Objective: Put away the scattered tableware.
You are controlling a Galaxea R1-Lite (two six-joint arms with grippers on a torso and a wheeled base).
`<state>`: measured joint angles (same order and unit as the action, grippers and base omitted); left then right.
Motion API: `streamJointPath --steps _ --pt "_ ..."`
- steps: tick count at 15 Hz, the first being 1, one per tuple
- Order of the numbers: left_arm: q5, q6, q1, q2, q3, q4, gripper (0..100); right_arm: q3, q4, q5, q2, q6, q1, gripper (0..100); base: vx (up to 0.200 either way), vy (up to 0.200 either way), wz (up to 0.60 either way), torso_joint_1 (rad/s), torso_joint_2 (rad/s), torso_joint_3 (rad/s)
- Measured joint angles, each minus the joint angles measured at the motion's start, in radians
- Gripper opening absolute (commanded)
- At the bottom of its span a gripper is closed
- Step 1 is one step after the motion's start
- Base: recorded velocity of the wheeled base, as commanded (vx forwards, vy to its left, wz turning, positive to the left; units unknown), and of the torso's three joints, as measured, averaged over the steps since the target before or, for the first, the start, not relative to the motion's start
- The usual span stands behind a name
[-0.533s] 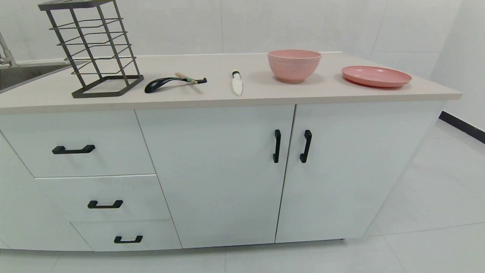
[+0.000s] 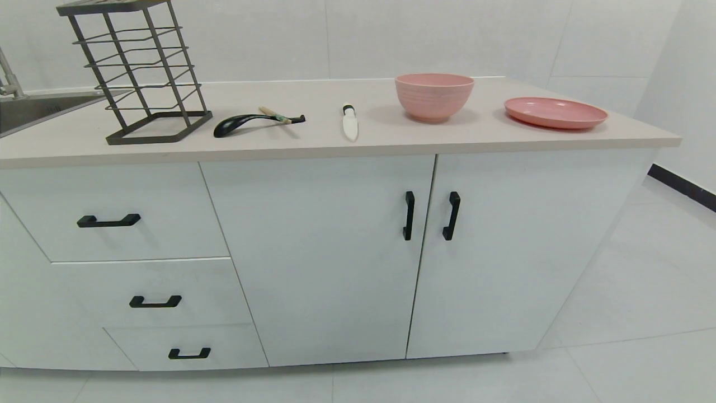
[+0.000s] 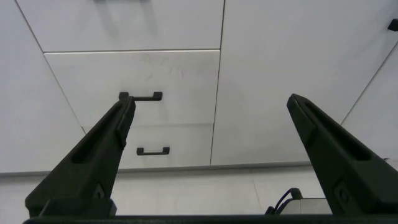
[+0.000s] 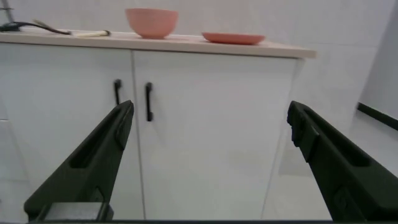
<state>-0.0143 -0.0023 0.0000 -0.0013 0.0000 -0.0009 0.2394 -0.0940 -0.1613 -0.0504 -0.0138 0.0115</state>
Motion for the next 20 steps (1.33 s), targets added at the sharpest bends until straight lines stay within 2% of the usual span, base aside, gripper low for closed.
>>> streamJointPath --steps 4,7,14,20 --pt "0.001 -0.002 0.0 0.0 0.0 0.0 100 0.11 0.009 -0.143 -0.229 0.005 0.06 100 0.0 0.0 0.0 0.0 0.0 0.0" --pt "-0.002 -0.001 0.0 0.0 0.0 0.0 100 0.153 -0.062 -0.195 -0.474 0.006 0.122 100 0.0 0.0 0.0 0.0 0.0 0.0" --pt "-0.001 -0.001 0.0 0.0 0.0 0.0 100 0.23 -0.451 -0.224 -1.097 -0.094 0.256 100 0.0 0.0 0.0 0.0 0.0 0.0" --pt "0.0 -0.021 0.0 0.0 0.0 -0.001 100 0.328 -0.513 -0.223 -1.347 -0.147 0.29 100 0.0 0.0 0.0 0.0 0.0 0.0"
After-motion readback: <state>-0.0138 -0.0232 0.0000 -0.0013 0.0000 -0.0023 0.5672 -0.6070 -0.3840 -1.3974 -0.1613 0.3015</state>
